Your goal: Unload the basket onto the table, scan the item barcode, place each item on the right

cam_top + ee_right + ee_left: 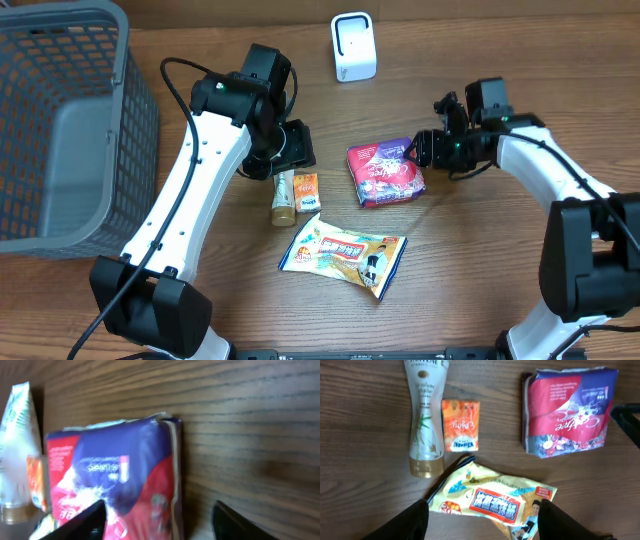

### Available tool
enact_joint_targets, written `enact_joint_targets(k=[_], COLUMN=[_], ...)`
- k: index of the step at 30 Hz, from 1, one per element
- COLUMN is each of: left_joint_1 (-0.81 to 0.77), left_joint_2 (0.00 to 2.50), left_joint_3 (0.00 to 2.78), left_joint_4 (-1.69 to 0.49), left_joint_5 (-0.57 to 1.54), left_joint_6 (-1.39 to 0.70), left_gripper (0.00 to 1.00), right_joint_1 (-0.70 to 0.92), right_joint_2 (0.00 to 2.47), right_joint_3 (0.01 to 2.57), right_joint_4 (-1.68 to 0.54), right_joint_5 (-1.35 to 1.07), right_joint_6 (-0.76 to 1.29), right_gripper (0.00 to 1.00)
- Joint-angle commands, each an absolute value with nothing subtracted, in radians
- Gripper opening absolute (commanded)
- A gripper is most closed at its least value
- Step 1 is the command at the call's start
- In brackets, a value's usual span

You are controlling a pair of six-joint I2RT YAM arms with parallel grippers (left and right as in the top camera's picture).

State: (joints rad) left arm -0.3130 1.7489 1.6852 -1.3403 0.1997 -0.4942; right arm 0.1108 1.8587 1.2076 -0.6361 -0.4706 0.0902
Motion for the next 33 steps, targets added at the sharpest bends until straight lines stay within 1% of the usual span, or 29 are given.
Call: enact_joint_targets(k=[1,2,3,4,5,10,13,21,24,25,26,29,33], left_joint_1=[-0.315,-0.315,-0.315,-0.315,-0.315,-0.315,-0.315,-0.315,-0.315,-0.315,-0.315,-0.315,-0.315], left_joint_2=[1.747,1.747,1.747,1.747,1.747,1.747,1.747,1.747,1.747,1.747,1.747,1.747,1.747], left_joint_3=[1.670,1.670,1.670,1.670,1.670,1.670,1.670,1.670,1.670,1.670,1.670,1.670,1.670], left_joint_4=[-1.347,-1.346,-1.346,-1.346,-1.346,-1.349,-1.350,-1.347,-1.335,-1.333,-1.333,-1.333,-1.326], left_joint_5=[0.215,0.215,0.215,0.215,0.215,0.211,0.210,0.210,0.210,0.210,0.210,0.210,0.210], left_joint_6=[-0.478,-0.478,-0.478,-0.478,-0.478,-0.474,-0.471,-0.471,-0.471,-0.471,-0.471,-0.471,-0.471], left_gripper=[0.63,0.64,0.64,0.65,0.65,0.67,0.68,0.69,0.69,0.69,0.69,0.70,0.70], right_joint_1=[0.112,0.112,0.112,0.112,0.112,0.112,0.112,0.167,0.237,0.280,0.297,0.347,0.401], right_joint_2=[1.860,1.860,1.860,1.860,1.859,1.855,1.829,1.699,1.658,1.664,1.669,1.695,1.731], right_joint_3=[1.141,1.138,1.138,1.139,1.140,1.188,1.250,1.450,1.474,1.472,1.472,1.466,1.435], right_joint_4=[-0.579,-0.579,-0.580,-0.580,-0.582,-0.642,-0.730,-1.029,-1.096,-1.148,-1.177,-1.217,-1.165], right_joint_5=[-0.495,-0.490,-0.487,-0.488,-0.488,-0.477,-0.387,0.153,0.376,0.509,0.549,0.538,0.504], right_joint_6=[0.157,0.157,0.157,0.157,0.158,0.158,0.167,0.303,0.367,0.419,0.447,0.492,0.492], right_gripper=[0.44,0.35,0.19,0.10,0.04,0.04,0.04,0.04,0.04,0.04,0.04,0.04,0.04])
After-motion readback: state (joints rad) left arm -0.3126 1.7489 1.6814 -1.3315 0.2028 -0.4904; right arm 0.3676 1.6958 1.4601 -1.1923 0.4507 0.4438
